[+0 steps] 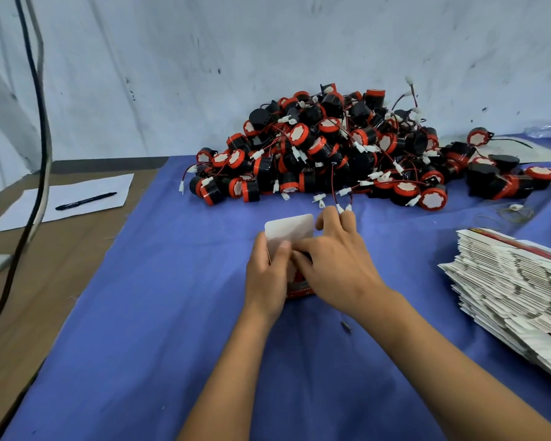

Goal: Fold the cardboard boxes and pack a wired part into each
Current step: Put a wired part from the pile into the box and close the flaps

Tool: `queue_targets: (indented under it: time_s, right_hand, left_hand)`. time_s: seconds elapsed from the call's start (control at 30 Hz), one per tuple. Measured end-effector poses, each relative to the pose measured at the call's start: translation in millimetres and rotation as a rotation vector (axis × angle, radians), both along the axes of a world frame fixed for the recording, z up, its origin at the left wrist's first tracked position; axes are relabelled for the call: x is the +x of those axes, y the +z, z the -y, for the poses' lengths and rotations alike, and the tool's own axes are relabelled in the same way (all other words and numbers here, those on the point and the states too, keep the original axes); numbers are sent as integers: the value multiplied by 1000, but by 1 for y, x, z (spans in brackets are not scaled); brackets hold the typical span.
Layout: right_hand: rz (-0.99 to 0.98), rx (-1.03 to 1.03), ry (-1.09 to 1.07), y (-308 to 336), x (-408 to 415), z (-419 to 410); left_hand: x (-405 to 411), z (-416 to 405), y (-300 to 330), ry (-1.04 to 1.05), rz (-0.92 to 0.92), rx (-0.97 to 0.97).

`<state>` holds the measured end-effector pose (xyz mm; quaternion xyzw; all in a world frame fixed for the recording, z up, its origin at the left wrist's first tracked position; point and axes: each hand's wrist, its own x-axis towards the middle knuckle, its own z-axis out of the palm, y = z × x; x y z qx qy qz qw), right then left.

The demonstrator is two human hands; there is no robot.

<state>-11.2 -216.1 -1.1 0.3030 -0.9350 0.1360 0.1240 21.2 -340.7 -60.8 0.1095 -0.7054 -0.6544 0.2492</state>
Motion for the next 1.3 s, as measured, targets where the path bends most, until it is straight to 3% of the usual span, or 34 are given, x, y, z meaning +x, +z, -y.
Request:
queue_targets:
  time_s: [0.2, 0.37, 0.57, 0.67, 0.83, 0.97, 1.13, 1.3]
  right_hand:
    - [-79, 70, -142, 6, 6, 11]
    - [-58, -60, -174, 1, 10, 8]
    - [-274, 222, -4, 12, 16, 5]
    - [-157, 366, 131, 17, 16, 8]
    - [-43, 541, 10, 31, 1, 8]
    - [-67, 538, 52, 36, -2, 16]
    - [72, 446, 169, 38, -5, 6]
    - [-33, 460, 40, 31, -3, 7]
  left_hand:
    - [-1, -13, 2, 86, 31, -152]
    - [-1, -26, 2, 113, 50, -152]
    - [-4, -28, 2, 155, 56, -82]
    - [-5, -25, 2, 145, 66, -27]
    - [0, -26, 5, 83, 29, -37]
    - [0, -26, 7, 61, 18, -44]
    - [-2, -20, 4, 90, 20, -157]
    - [-4, -20, 2, 13, 72, -168]
